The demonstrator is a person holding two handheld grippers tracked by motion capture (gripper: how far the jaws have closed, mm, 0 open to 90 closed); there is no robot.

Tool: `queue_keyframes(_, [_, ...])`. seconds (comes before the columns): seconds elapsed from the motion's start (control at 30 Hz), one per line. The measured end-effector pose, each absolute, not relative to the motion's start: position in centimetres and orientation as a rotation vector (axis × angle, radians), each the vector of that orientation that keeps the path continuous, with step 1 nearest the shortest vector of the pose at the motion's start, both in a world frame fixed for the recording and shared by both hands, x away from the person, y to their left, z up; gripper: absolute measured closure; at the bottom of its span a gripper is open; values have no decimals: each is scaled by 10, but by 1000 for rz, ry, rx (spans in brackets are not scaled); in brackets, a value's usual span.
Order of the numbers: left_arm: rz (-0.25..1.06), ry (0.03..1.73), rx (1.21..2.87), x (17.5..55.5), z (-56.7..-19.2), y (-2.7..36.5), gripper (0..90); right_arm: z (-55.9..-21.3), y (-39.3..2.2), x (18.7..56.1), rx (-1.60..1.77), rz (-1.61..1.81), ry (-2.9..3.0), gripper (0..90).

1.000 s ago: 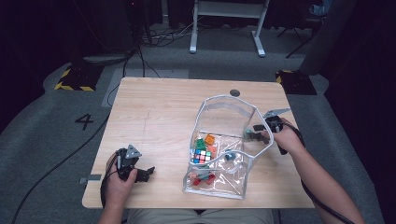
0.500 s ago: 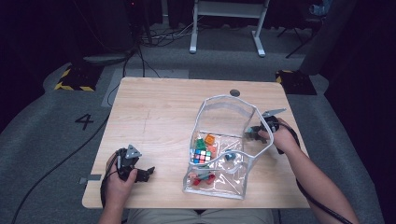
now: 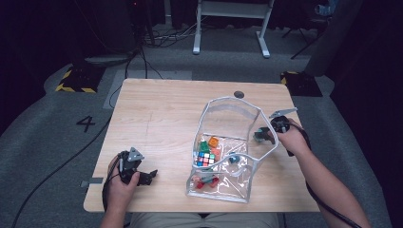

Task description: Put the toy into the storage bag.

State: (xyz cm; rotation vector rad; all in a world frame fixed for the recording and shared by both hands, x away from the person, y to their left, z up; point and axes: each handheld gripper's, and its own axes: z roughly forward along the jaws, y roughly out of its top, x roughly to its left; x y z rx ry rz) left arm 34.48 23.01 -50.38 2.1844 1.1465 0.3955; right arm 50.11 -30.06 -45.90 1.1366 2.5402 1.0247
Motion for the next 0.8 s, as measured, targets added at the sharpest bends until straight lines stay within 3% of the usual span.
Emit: queue_keyframes(0.8, [395,1146,2184,345,-504,230,0,-352,-333,478,1145,1083,2431,595])
